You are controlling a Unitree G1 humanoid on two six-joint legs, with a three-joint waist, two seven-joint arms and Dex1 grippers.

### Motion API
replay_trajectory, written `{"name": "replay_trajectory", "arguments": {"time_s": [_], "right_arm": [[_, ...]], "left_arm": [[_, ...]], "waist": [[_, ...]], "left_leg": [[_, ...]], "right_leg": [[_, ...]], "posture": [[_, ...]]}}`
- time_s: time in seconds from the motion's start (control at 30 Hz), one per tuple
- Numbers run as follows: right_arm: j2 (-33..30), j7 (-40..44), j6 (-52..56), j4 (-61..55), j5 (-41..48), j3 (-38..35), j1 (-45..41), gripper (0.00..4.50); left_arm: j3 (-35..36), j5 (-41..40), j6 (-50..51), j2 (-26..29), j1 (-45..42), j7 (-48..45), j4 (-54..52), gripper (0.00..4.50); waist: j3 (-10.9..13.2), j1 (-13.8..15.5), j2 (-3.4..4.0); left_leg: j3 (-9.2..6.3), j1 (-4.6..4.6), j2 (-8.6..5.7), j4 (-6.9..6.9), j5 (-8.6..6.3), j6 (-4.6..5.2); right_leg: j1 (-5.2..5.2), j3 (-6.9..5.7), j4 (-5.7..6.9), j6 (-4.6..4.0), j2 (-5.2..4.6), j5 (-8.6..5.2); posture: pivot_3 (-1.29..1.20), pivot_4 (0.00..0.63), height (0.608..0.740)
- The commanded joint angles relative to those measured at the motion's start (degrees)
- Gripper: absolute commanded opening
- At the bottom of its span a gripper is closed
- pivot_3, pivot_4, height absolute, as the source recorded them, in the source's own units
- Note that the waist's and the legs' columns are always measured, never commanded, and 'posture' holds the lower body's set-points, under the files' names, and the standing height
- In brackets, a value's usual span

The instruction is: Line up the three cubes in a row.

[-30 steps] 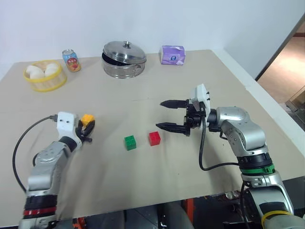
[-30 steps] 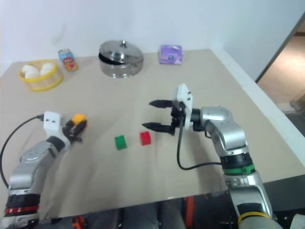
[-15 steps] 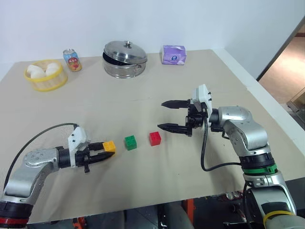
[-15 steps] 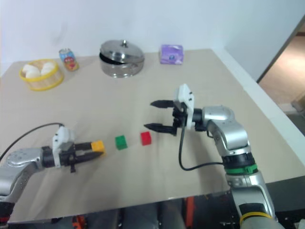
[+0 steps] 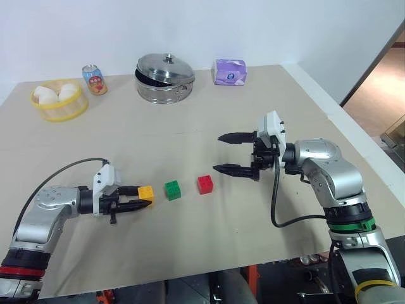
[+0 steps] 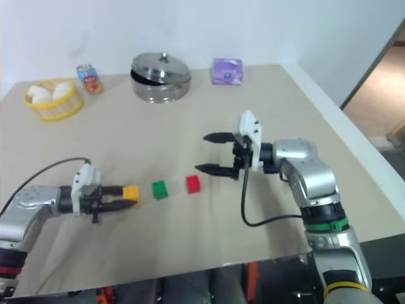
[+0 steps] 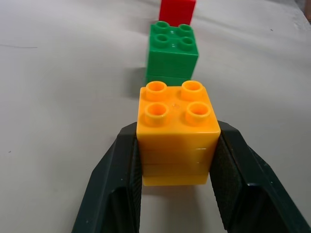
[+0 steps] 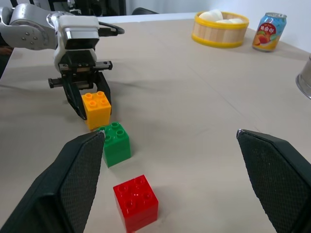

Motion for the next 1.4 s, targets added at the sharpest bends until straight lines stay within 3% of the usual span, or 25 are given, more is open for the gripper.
{"name": "replay_trajectory", "arguments": {"time_s": [0.03, 1.17, 1.2, 1.4], "right_arm": [[-0.9, 0.3, 0.0, -2.7, 1.0, -1.2, -0.1, 4.50], [-2.3, 5.2, -2.1, -4.2, 0.6, 1.2, 2.1, 4.50], [-2.3, 5.3, -2.2, -4.2, 0.5, 1.2, 2.1, 4.50], [-2.6, 5.3, -2.2, -4.1, 0.4, 1.2, 2.4, 4.50]], "left_arm": [[0.2, 0.7, -1.8, 1.2, -0.3, -1.1, -0.1, 1.32], [0.1, 3.9, -7.7, 3.6, 2.2, -1.2, 2.3, 1.32], [0.1, 4.1, -8.4, 3.4, 1.8, -1.0, 2.7, 2.35], [0.7, 4.5, -9.0, 3.3, 1.0, -1.0, 3.7, 4.35]], "waist": [[0.0, 0.0, 0.00], [0.0, -0.3, 0.00], [0.0, -0.3, 0.00], [0.0, -0.1, 0.00]], "left_leg": [[0.00, 0.00, 0.00, 0.00, 0.00, 0.00], [0.04, 0.14, 0.07, -0.14, 0.00, 0.00], [0.04, 0.14, 0.07, -0.14, 0.00, 0.00], [0.05, 0.14, 0.07, -0.12, 0.00, 0.00]], "right_leg": [[0.00, 0.00, 0.00, 0.00, 0.00, 0.00], [0.02, 0.01, 0.01, -0.07, 0.06, -0.05], [0.02, 0.01, 0.01, -0.07, 0.07, -0.05], [0.03, 0.01, 0.01, -0.07, 0.06, -0.04]], "posture": [[0.00, 0.150, 0.740], [0.00, 0.150, 0.740], [0.00, 0.150, 0.740], [0.00, 0.150, 0.740]]}}
